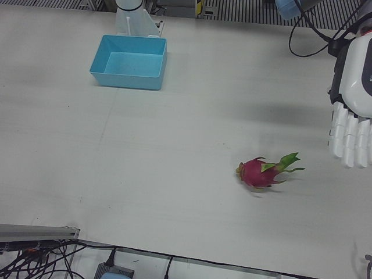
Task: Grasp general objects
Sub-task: 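Move the left hand toward the pink dragon fruit at the table edge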
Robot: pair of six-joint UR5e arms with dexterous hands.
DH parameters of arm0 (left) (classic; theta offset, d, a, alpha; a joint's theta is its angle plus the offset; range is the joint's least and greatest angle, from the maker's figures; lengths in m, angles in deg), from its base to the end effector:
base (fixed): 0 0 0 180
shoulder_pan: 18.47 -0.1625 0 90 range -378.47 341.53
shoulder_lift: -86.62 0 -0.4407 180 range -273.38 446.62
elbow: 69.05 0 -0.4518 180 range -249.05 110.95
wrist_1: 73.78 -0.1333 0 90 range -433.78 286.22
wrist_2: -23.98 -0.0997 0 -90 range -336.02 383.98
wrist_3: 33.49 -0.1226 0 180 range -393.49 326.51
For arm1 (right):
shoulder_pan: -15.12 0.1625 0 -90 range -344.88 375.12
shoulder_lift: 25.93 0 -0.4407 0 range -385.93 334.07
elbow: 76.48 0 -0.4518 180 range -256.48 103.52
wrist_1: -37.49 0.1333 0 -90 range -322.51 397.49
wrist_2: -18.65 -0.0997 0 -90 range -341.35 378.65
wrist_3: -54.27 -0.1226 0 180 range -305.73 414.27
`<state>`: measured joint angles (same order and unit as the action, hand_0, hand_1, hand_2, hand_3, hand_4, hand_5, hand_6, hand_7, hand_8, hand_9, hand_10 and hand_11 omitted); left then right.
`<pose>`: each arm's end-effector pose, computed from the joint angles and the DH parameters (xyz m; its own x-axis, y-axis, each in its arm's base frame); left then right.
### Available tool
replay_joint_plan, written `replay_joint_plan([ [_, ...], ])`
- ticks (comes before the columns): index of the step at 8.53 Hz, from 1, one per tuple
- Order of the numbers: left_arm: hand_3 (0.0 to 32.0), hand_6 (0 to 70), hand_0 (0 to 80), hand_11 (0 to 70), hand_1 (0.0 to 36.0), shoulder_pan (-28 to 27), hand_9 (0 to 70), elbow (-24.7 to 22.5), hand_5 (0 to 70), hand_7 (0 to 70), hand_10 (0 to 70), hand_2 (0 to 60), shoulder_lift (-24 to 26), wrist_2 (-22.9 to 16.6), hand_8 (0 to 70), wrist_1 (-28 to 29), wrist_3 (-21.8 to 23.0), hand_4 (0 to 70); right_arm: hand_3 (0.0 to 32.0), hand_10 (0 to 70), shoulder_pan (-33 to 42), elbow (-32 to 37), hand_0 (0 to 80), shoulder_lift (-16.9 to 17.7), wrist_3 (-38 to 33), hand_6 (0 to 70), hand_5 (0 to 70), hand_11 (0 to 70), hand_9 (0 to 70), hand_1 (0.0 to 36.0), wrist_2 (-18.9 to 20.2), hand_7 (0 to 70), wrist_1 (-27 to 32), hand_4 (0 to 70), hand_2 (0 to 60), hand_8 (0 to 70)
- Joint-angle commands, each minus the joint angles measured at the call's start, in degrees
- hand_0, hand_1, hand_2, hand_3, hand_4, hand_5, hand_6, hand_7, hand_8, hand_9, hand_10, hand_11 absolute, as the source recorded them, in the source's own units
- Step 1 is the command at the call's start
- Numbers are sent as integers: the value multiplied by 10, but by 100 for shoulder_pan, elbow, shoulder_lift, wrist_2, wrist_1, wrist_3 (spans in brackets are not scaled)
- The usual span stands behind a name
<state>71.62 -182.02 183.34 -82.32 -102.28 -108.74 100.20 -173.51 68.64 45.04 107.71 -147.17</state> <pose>-0.0998 -0.5636 0.4736 -0.2444 -0.0510 -0.9683 0.9286 0.2752 -0.2489 0.0889 -0.5446 0.6867 -0.9852 0.0624 -0.1597 0.1568 -0.0489 -0.9864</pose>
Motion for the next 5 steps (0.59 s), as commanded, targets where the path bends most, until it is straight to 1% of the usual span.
replay_joint_plan([
  [1, 0, 0, 800, 0, 319, -796, 0, 292, 0, 0, 0, 0, -117, 553, 0, 125, -138, 0, 0, 0, 0, 0, 0, 0, 0, 0, 0, 0, 0, 0, 5, 0, 0, 0, 0, 0],
  [2, 0, 0, 800, 0, 312, -861, 0, 311, 0, 0, 0, 0, -126, 610, 0, 117, -208, 0, 0, 0, 0, 0, 0, 0, 0, 0, 0, 0, 0, 0, -3, 0, 0, 0, 0, 0],
  [3, 0, 0, 800, 0, 310, -1045, 0, 389, 0, 0, 0, 0, -135, 628, 0, 108, -209, 0, 0, 0, 0, 0, 0, 0, 0, 0, 0, 0, 0, 0, 5, 0, 0, 0, 0, 0],
  [4, 0, 0, 800, 0, 316, -1247, 0, 468, 0, 0, 0, 0, -135, 628, 0, 29, -183, 0, 0, 0, 0, 0, 0, 0, 0, 0, 0, 0, 0, 0, 5, 0, 0, 0, 0, 0],
  [5, 0, 0, 800, 0, 333, -1275, 0, 452, 0, 0, 0, 0, -135, 628, 0, -15, -165, 0, 0, 0, 0, 0, 0, 0, 0, 0, 0, 0, 0, 0, 5, 0, 0, 0, 0, 0],
])
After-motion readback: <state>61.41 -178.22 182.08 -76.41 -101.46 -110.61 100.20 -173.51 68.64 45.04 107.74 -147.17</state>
